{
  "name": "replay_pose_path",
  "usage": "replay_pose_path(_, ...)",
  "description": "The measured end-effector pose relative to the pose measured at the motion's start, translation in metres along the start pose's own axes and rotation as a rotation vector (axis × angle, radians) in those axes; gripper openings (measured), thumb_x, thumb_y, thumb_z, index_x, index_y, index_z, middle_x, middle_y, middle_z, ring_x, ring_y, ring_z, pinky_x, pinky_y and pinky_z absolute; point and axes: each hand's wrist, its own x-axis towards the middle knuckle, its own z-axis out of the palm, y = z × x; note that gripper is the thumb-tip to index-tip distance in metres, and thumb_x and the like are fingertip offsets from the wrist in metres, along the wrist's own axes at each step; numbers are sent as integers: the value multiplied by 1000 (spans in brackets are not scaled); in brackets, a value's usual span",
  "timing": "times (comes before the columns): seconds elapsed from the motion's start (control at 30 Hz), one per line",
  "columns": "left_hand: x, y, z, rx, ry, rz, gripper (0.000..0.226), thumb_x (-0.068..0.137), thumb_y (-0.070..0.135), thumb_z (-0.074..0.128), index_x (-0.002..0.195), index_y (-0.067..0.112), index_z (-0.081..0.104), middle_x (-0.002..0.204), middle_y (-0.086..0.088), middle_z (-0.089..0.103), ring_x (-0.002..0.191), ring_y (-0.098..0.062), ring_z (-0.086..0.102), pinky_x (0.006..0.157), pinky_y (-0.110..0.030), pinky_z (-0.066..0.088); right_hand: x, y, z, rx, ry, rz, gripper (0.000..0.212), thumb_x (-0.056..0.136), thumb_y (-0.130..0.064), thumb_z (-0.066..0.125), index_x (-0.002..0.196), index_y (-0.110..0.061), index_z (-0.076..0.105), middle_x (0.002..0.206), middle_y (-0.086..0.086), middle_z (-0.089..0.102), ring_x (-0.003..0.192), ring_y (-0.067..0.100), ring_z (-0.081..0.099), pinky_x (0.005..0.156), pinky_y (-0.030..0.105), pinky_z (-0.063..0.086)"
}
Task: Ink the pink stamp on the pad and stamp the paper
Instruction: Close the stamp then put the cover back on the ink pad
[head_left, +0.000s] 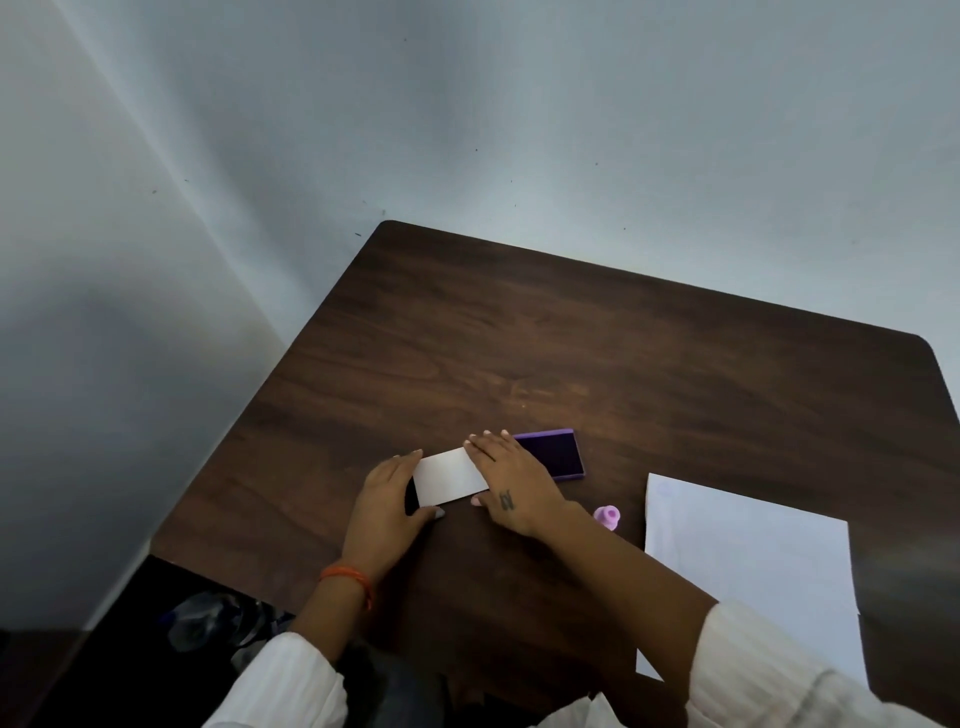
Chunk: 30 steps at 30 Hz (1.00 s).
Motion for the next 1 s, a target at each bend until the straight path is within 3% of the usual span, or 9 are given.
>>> replay_pose_path(0.23, 2, 1, -2, -11, 16, 49, 69, 72, 23, 76, 133, 14, 43, 137, -7, 49, 128, -22, 39, 107, -33, 31, -1, 1, -5, 56, 20, 9, 67, 85, -14, 60, 141, -11, 23, 151, 10, 28, 140, 27, 20, 115, 34, 12)
replay_pose_path(0.57, 23, 56, 6, -17, 20, 193, 66, 76, 21, 71, 135, 14, 41, 142, -4, 43, 131, -20, 35, 110, -29, 26, -33, 51, -32, 158, 217, 77, 62, 85, -18, 58, 140, -16, 30, 149, 5, 33, 137, 20, 27, 111, 32, 26)
replay_pose_path(1.0, 36, 84, 44, 40, -135, 203, 70, 79, 30, 67, 138, 16, 34, 147, -1, 37, 134, -17, 29, 111, -27, 21, -53, 94, -26, 236, 108, 225, 63, 83, -21, 63, 139, -17, 32, 149, 3, 35, 135, 19, 31, 110, 30, 26)
